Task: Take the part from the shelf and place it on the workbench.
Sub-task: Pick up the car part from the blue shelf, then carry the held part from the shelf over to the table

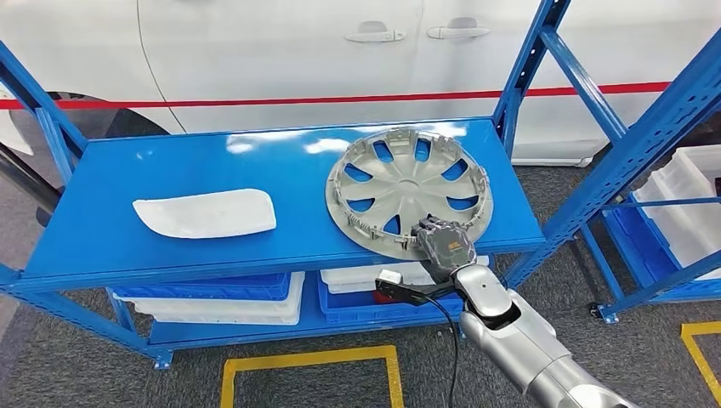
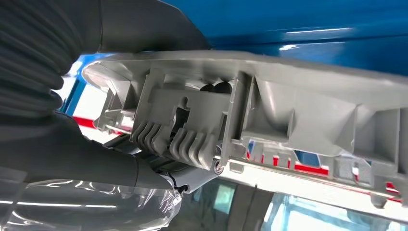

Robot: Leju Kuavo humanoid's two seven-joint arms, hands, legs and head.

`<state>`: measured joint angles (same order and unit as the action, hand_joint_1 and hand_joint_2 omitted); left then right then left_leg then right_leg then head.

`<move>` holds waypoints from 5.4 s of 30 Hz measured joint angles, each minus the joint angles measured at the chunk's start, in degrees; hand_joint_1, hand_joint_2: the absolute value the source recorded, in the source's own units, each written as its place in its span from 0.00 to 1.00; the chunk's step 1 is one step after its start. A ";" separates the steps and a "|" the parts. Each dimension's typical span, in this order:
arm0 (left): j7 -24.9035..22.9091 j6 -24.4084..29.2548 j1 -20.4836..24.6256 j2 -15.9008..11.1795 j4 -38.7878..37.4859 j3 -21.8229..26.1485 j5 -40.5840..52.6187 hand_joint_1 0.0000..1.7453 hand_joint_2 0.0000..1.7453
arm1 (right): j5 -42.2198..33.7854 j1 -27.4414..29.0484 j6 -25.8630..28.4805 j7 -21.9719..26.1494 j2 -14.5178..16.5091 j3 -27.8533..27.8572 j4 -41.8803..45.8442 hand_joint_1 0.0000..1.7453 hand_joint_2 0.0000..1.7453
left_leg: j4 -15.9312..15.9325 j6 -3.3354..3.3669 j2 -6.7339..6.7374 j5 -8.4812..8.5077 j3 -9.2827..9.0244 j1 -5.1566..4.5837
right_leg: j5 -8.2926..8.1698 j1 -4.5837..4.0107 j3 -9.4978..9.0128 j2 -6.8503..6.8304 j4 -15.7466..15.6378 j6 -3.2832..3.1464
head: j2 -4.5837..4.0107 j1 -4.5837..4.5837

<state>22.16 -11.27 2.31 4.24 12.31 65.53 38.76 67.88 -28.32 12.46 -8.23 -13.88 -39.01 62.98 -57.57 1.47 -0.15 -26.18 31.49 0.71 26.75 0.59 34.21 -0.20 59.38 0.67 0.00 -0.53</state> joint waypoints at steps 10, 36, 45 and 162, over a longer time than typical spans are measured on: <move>1.39 3.75 -0.09 0.07 0.00 0.16 1.76 0.00 1.00 | 11.75 8.16 7.52 -1.05 -1.94 3.61 8.94 1.00 1.00 | -0.64 0.00 -0.25 -0.72 0.27 -0.45 | -1.09 -0.10 1.01 0.11 0.54 -0.33 | 0.00 0.09; 3.65 3.67 0.24 -0.57 0.00 0.60 4.10 0.00 1.00 | -7.19 28.31 26.76 24.20 1.32 20.86 40.65 1.00 1.00 | 0.25 0.73 -0.20 0.52 0.86 -0.20 | 6.88 0.37 6.81 0.20 14.62 0.30 | 0.00 0.12; 5.77 1.83 0.35 -1.01 0.01 0.58 5.60 0.00 1.00 | -42.27 31.41 19.99 37.96 2.02 23.64 47.42 1.00 1.00 | -1.18 -1.63 -0.24 -0.91 1.00 -0.47 | -0.19 0.46 -0.35 0.39 -0.72 -1.56 | 0.00 0.03; -0.86 -1.32 -1.39 -5.57 0.02 1.72 13.19 0.00 1.00 | -83.48 21.58 -39.75 34.60 2.89 18.23 41.46 1.00 1.00 | 0.96 0.79 0.65 1.88 1.39 -0.39 | 7.39 0.24 6.17 0.15 14.81 0.46 | 0.00 -0.26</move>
<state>21.31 -12.58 0.92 -1.33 12.33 67.25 51.94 -15.60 -6.74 -27.29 26.36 -10.99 -20.78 104.44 -56.61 2.26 0.50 -24.31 32.88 0.32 34.14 0.83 40.37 -0.05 74.19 1.14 0.00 -0.79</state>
